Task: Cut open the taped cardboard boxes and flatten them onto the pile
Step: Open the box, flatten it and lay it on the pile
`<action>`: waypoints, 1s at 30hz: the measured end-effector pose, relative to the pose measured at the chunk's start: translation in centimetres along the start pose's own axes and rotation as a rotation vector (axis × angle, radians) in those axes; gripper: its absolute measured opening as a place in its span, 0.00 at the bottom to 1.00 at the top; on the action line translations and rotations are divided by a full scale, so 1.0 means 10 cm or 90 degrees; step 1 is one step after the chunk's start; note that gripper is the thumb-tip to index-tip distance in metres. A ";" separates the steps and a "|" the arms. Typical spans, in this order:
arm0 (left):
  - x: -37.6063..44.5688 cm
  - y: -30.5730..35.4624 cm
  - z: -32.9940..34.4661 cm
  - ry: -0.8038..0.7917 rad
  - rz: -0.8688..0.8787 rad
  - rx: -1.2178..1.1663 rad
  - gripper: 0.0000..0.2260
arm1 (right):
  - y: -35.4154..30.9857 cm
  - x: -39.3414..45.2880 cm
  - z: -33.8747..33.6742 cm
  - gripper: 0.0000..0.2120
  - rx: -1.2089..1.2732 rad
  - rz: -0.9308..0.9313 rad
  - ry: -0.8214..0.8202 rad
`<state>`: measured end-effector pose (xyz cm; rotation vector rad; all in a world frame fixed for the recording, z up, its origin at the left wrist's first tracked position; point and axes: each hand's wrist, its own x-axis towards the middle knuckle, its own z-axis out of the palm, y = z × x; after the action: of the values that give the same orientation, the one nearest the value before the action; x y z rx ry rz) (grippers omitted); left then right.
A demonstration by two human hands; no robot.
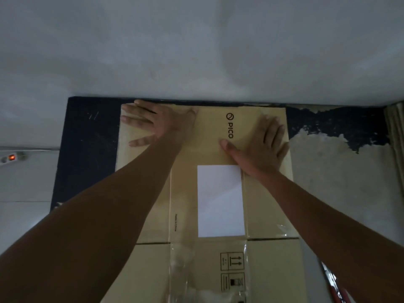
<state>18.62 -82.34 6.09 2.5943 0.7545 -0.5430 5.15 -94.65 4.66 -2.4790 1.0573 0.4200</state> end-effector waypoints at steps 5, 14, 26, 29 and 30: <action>-0.04 -0.58 -0.12 -0.122 0.279 0.023 0.58 | 0.02 0.03 0.07 0.62 0.003 -0.009 0.027; -0.70 -2.10 0.26 0.011 0.527 0.154 0.40 | 0.15 0.00 0.06 0.59 0.039 -0.068 0.013; -0.69 -2.50 -0.29 0.138 0.261 -0.036 0.21 | 1.09 -1.50 0.12 0.42 0.191 0.173 0.122; -0.79 -2.62 -0.48 0.085 0.210 -0.047 0.16 | 1.09 -1.51 0.11 0.35 0.342 0.266 0.111; -0.83 -2.63 -0.56 0.082 0.225 -0.062 0.13 | 1.07 -1.50 0.09 0.31 0.404 0.298 0.088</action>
<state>-1.42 -62.74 8.05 2.6055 0.3340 -0.2289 -12.88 -91.74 7.57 -1.7150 1.5468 0.0222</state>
